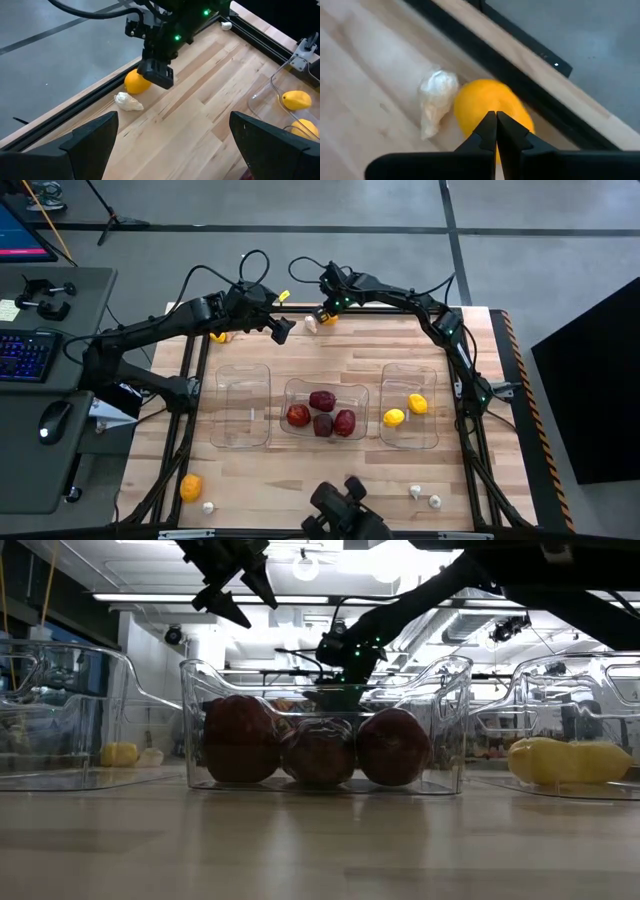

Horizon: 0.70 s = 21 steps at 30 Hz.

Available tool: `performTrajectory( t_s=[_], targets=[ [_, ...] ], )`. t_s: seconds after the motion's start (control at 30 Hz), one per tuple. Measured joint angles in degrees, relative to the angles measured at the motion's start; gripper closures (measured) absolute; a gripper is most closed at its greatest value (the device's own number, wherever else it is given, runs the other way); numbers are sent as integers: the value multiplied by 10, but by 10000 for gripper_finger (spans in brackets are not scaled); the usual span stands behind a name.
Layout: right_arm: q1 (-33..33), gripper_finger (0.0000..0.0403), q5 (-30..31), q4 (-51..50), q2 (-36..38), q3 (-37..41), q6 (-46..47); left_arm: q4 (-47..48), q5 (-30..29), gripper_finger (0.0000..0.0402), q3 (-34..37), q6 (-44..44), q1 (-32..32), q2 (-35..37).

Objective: Sort produce into baskets
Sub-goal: Put the top right yellow lemon into the right transparent bin

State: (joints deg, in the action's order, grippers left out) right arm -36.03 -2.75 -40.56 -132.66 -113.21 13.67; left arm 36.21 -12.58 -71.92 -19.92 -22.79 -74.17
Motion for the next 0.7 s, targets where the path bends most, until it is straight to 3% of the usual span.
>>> performTrajectory(
  t_s=[0.47, 0.7],
  targets=[
    [6, 403, -59, -91, 7, 14, -54, 0, 0, 32, 0, 0, 0, 0],
    [7, 403, -71, -196, 28, 17, -111, 4, 0, 32, 0, 0, 0, 0]
  ],
)
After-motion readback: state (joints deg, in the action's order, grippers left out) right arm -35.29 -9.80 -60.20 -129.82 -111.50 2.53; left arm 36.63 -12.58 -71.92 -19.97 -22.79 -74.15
